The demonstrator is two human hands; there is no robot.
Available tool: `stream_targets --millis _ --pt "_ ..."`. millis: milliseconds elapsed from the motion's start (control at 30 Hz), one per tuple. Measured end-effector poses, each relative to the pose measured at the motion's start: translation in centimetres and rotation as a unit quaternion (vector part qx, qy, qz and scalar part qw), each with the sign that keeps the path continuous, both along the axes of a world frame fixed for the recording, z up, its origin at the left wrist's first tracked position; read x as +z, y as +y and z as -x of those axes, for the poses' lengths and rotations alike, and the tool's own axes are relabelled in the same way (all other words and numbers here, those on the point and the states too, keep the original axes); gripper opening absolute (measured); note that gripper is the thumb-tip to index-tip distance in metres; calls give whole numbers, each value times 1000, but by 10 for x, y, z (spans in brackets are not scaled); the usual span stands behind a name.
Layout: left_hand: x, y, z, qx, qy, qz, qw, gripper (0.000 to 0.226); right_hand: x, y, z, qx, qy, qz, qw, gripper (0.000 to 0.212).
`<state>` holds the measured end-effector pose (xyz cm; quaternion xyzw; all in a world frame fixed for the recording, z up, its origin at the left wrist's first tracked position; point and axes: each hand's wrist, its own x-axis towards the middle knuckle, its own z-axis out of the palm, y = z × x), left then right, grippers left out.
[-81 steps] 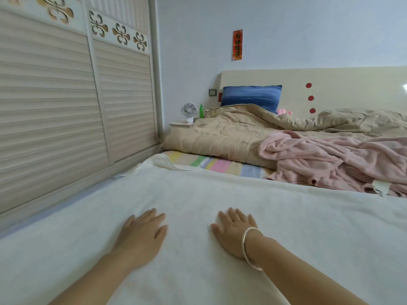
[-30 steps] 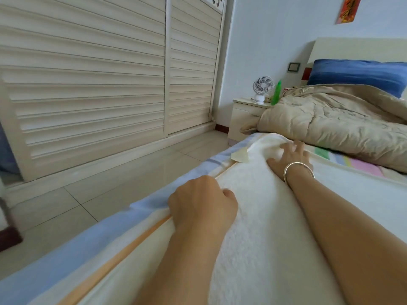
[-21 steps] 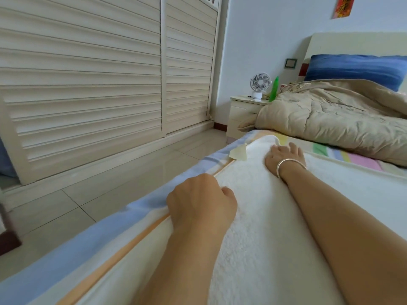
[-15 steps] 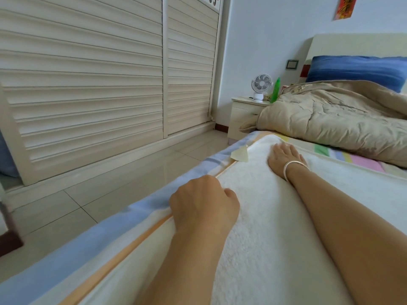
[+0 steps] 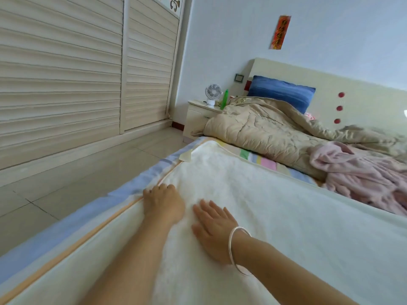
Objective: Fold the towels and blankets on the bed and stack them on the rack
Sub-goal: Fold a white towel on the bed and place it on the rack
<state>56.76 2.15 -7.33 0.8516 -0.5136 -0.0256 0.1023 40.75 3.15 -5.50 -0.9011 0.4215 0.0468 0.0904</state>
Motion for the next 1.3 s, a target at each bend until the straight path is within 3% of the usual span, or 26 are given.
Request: stream_targets --millis 67,167,233,367,500,600,767,867,933,1000,1100,1167,1300 --pt "10 35 -2 -71 53 -15 996 38 4 34 9 -9 15 -7 1000 59" --pt "12 121 -18 -89 30 -7 996 44 1 90 7 -6 33 -15 999 61" --pt "8 197 -28 -38 14 3 999 46 -7 147 -1 22 38 -23 999 64" --pt "25 301 -28 89 -11 18 996 36 -13 246 -4 111 -14 -13 994 91" --pt "51 362 -30 203 -51 -91 974 44 1 314 22 143 -59 -36 987 60" --pt "58 403 -20 246 -22 -133 960 54 11 342 51 127 -79 -49 988 57" --pt "72 433 24 220 -17 -24 975 29 31 371 95 52 -150 -78 984 52" --pt "81 430 63 183 15 56 981 28 37 382 121 -3 -226 -131 965 39" --pt "87 422 97 132 13 79 988 31 41 384 143 -64 -301 -189 932 27" --pt "92 416 133 90 24 94 991 38 47 382 158 -131 -383 -262 876 20" --pt "98 396 205 22 62 117 991 43 61 367 206 -252 -506 -406 718 25" --pt "98 374 262 -35 95 119 988 32 68 354 258 -299 -554 -455 630 33" --pt "95 348 375 -133 177 109 969 9 71 323 360 -355 -594 -468 550 47"
